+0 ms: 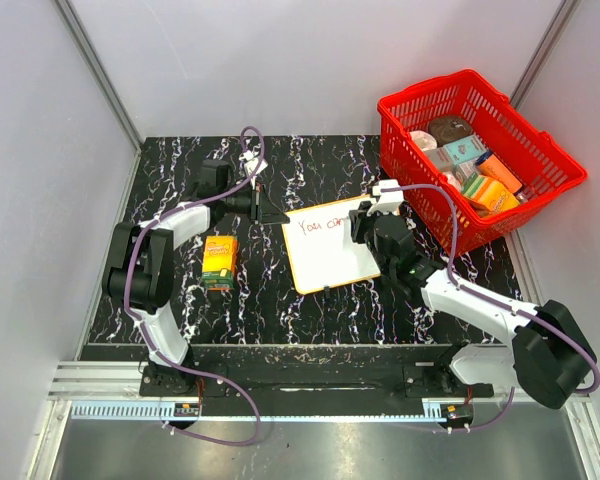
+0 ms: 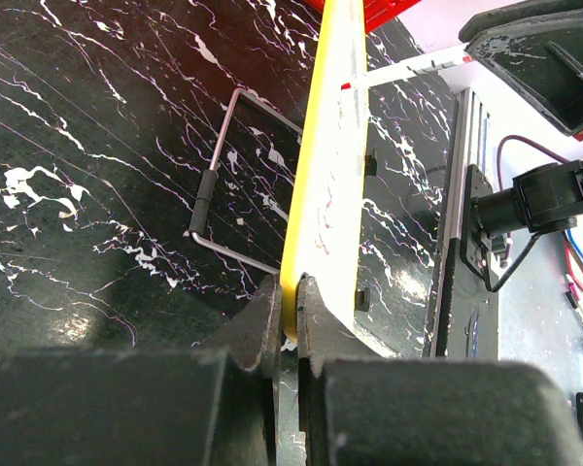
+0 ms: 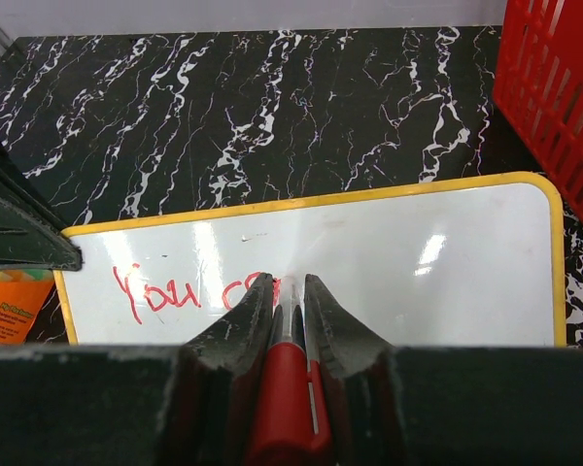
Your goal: Write a sentence on the whiteboard
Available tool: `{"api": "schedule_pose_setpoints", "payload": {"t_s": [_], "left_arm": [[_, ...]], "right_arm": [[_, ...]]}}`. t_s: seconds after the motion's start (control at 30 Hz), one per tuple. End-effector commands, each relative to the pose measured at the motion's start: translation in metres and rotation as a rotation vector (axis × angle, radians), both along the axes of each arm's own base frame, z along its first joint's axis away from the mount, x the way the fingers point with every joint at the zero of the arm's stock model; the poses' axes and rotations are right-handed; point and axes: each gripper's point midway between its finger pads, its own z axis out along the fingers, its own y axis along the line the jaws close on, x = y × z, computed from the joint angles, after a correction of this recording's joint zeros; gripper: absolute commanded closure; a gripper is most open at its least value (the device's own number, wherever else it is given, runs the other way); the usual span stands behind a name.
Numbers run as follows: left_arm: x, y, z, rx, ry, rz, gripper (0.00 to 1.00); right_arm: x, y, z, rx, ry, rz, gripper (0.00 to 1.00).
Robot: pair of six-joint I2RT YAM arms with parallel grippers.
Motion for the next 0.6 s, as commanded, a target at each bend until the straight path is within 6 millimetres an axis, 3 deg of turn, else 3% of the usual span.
{"api": "schedule_pose_setpoints", "payload": {"t_s": [0.0, 0.57], "left_arm": [[-0.008, -0.009, -0.002, 0.026, -0.090, -0.053, 1.00], [-0.008, -0.009, -0.001, 0.025, -0.090, -0.053, 1.00]], "right_arm": [[0.010, -0.009, 0.019, 0.018, -0.049, -0.056, 1.00], [-0.004, -0.012, 0.000, 0.003, 0.003, -0.021, 1.00]]}}
